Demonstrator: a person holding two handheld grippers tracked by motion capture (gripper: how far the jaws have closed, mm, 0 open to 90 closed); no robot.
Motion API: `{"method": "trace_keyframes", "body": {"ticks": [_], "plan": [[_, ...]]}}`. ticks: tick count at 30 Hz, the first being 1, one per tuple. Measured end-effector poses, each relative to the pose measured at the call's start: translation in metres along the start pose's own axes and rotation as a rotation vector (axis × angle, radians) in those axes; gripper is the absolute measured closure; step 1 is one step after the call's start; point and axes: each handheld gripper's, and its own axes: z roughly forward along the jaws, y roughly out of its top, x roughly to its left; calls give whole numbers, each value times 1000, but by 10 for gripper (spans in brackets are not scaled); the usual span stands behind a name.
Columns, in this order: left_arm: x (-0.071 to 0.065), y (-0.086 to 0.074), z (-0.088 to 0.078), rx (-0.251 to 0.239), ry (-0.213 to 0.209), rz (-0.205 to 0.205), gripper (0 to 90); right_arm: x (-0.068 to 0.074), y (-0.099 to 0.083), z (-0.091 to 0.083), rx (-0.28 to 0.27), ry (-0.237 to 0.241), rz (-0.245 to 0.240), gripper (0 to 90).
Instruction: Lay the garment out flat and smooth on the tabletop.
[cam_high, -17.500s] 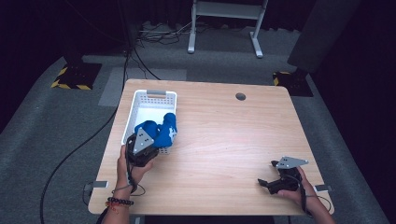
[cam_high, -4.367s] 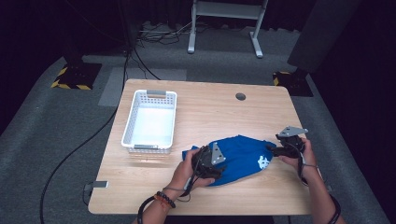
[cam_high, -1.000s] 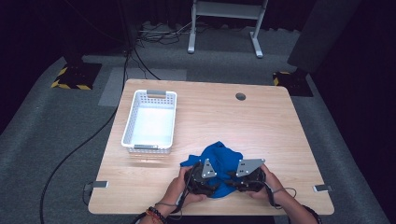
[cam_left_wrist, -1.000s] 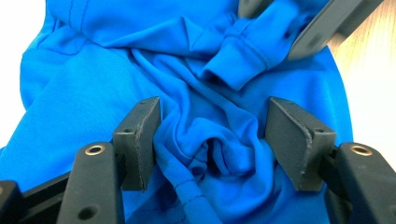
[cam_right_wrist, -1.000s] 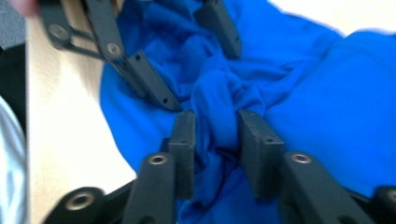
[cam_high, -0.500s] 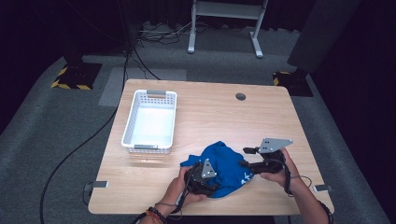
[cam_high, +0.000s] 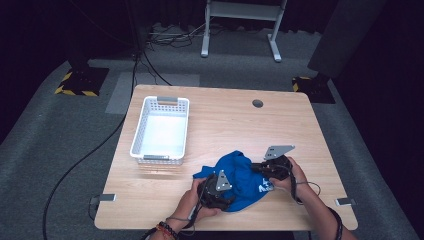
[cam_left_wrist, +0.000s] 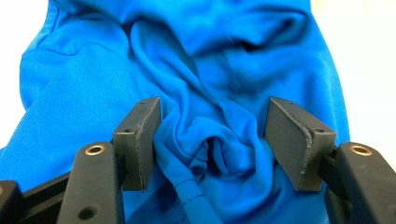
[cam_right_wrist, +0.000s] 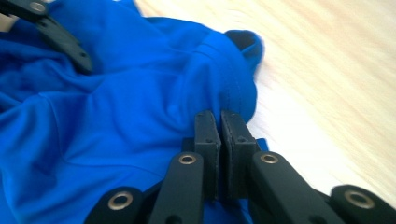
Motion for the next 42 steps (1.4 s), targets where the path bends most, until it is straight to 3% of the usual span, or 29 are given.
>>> {"method": "trace_keyframes", "body": {"ticks": [6,9,11,14,20,24,30,35,39,42], "plan": [[0,0,0,0,-1,2,370,-20,-9,-26,-77,-126,124,873],[0,0,0,2,-1,4,371,-28,-15,-35,-81,-208,165,885],[0,0,0,0,1,4,371,-36,-21,-42,-96,-210,212,886],[0,0,0,-2,4,2,371,-46,-27,-52,-105,-259,249,888],[1,-1,-3,12,10,-3,371,-62,-40,-56,-36,-409,264,885],[2,-1,-6,28,20,-9,368,-74,-50,-50,42,-471,289,884],[6,-4,-9,48,54,-43,305,-87,-62,-46,107,-492,329,873],[6,-4,-11,42,76,-44,264,-90,-65,-45,132,-488,330,781],[3,-3,-11,30,74,-35,231,-87,-61,-53,81,-480,325,653],[0,-1,-11,19,82,-15,231,-81,-53,-60,14,-442,309,552]]}}
